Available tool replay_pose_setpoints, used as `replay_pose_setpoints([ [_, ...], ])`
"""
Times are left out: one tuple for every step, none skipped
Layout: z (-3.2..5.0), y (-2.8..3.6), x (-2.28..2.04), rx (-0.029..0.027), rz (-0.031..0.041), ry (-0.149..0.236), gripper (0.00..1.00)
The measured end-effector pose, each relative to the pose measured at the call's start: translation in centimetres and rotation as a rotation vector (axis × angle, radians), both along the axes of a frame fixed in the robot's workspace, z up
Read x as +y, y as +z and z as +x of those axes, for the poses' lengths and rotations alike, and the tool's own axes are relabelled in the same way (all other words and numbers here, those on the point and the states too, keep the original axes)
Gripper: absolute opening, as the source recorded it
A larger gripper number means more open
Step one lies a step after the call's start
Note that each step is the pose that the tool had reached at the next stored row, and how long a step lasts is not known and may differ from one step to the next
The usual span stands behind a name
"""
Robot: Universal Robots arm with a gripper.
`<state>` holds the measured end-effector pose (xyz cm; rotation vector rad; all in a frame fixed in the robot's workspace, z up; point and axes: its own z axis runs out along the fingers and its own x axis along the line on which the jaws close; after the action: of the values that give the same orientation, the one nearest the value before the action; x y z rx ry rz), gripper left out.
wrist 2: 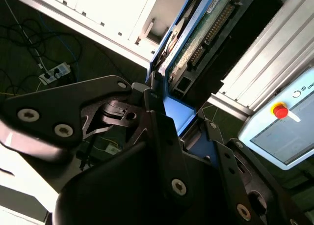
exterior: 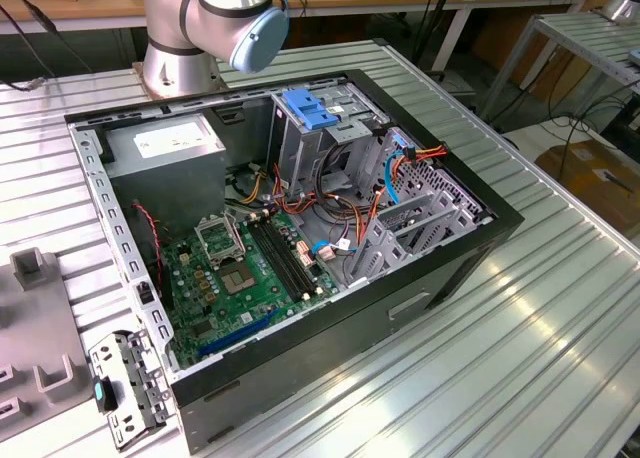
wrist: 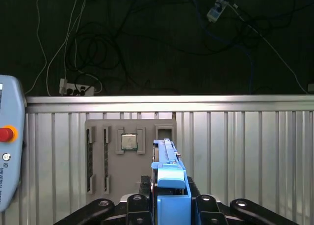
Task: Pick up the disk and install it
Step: 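Pick up the disk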
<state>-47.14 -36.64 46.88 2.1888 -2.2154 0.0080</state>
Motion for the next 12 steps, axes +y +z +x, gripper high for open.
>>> replay_pose_setpoints([
  [0.00,0.13,0.00,-0.0001,0.0001,0.000,0.37],
  [0.00,0.25,0.00,-0.0002,0.0001,0.000,0.37],
  [0.00,0.36,0.00,-0.0001,0.0000,0.000,0.37],
  [0.00,0.63,0.00,0.0000,0.0000,0.000,0.37],
  [0.00,0.82,0.00,0.0000,0.0000,0.000,0.37],
  [0.00,0.97,0.00,-0.0001,0.0000,0.000,0.37],
  [0.00,1.10,0.00,-0.0001,0.0000,0.000,0.37],
  [0.00,1.22,0.00,-0.0001,0.0000,0.000,0.37],
  [0.00,1.34,0.00,-0.0001,0.0000,0.000,0.37],
  [0.00,1.49,0.00,-0.0001,0.0000,0.000,0.37],
  [0.00,1.60,0.00,0.0000,0.0000,0.000,0.37],
  [0.00,1.72,0.00,0.0000,0.0000,0.000,0.37],
])
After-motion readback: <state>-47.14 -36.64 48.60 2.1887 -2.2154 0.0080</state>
